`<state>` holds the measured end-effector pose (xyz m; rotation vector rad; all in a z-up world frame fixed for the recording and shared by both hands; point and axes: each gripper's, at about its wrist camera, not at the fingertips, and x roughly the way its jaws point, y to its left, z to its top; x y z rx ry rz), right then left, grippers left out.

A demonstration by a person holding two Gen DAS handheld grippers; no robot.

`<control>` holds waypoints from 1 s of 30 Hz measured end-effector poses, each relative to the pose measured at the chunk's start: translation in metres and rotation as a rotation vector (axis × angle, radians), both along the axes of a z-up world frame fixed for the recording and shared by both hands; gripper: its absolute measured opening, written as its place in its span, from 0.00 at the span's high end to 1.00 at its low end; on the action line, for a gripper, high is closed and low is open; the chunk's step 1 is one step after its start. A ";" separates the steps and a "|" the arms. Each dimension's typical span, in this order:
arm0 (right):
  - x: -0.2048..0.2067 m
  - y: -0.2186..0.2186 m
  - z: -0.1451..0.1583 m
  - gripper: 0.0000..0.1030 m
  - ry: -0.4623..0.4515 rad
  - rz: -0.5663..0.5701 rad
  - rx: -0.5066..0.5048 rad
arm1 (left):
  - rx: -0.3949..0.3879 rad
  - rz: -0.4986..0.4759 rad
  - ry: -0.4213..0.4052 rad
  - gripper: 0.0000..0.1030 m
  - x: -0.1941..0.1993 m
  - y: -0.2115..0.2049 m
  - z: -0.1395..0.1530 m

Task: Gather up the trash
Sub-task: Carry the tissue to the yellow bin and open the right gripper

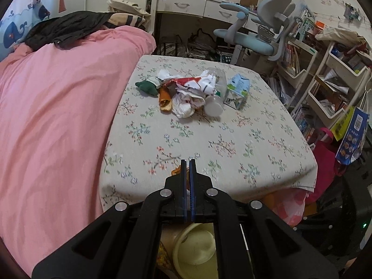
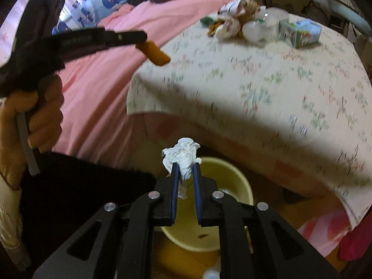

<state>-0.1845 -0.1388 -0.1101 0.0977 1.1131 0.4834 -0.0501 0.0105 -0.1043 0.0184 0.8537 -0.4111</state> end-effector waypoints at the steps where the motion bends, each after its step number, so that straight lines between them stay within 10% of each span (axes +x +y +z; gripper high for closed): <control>1: -0.003 0.002 -0.002 0.86 0.007 0.004 -0.006 | 0.001 -0.003 -0.002 0.98 -0.003 -0.001 0.000; 5: -0.008 0.006 -0.013 0.75 0.045 0.017 -0.023 | 0.013 -0.019 -0.002 0.98 -0.019 -0.005 -0.003; 7: -0.011 0.006 -0.013 0.49 0.028 0.008 -0.045 | 0.013 -0.028 0.001 0.98 -0.028 -0.006 -0.005; 30: -0.002 -0.064 0.019 0.34 -0.174 -0.351 0.061 | 0.117 -0.247 0.127 0.97 -0.088 -0.057 -0.045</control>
